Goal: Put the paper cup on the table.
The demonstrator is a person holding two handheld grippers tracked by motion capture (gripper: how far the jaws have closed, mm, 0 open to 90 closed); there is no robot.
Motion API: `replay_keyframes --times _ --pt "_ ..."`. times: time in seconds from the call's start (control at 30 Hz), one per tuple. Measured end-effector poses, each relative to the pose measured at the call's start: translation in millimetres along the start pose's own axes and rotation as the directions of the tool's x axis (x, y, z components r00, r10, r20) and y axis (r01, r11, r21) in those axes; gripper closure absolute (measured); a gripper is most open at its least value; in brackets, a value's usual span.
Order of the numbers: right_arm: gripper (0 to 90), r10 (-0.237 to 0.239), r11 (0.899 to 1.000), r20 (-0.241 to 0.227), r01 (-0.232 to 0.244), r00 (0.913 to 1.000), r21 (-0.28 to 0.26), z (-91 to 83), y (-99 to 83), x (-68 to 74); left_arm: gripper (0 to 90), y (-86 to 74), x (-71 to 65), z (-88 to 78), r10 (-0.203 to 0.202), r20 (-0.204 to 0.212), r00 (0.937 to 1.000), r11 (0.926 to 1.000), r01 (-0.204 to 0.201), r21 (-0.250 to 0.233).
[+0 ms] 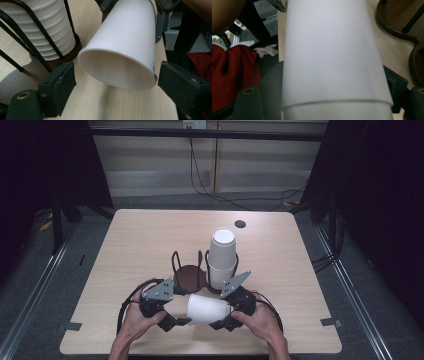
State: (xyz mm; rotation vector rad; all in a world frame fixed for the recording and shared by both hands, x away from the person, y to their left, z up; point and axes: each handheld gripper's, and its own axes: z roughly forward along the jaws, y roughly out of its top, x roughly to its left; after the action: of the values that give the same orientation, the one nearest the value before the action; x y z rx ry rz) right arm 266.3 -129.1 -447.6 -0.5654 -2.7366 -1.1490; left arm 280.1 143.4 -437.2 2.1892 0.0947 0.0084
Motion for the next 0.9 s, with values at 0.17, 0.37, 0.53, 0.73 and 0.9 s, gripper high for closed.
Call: replay_keyframes --times 0.17,0.37,0.53,0.73,0.9 --pt "22.8 0.02 0.999 0.018 -0.02 0.9996 -0.03 -4.5 -4.3 -3.2 15.7 -5.5 1.6 0.3 -0.077 -0.028 0.9966 0.9969 0.077 -0.016" --pt "22.8 0.039 0.993 0.032 -0.035 0.9987 -0.112 -11.9 -11.7 -4.8 15.8 -14.1 -1.6 -3.6 -0.1 -0.026 0.9947 0.991 0.097 -0.093" --pt "22.8 0.038 0.986 0.031 -0.033 0.9988 -0.165 -11.4 -16.1 -4.9 15.7 -18.1 -0.6 -4.9 -0.131 -0.023 0.9911 0.9784 0.126 -0.164" --pt "22.9 0.042 0.971 0.017 -0.037 0.999 -0.235 -10.7 -20.7 -4.7 15.7 -20.3 -3.3 -4.0 -0.126 -0.03 0.9916 0.981 0.12 -0.152" --pt "22.9 0.044 0.959 -0.001 -0.043 0.999 -0.28 -9.0 -24.7 -5.2 15.7 -26.2 -5.3 -3.8 -0.141 -0.031 0.9895 0.9733 0.133 -0.187"
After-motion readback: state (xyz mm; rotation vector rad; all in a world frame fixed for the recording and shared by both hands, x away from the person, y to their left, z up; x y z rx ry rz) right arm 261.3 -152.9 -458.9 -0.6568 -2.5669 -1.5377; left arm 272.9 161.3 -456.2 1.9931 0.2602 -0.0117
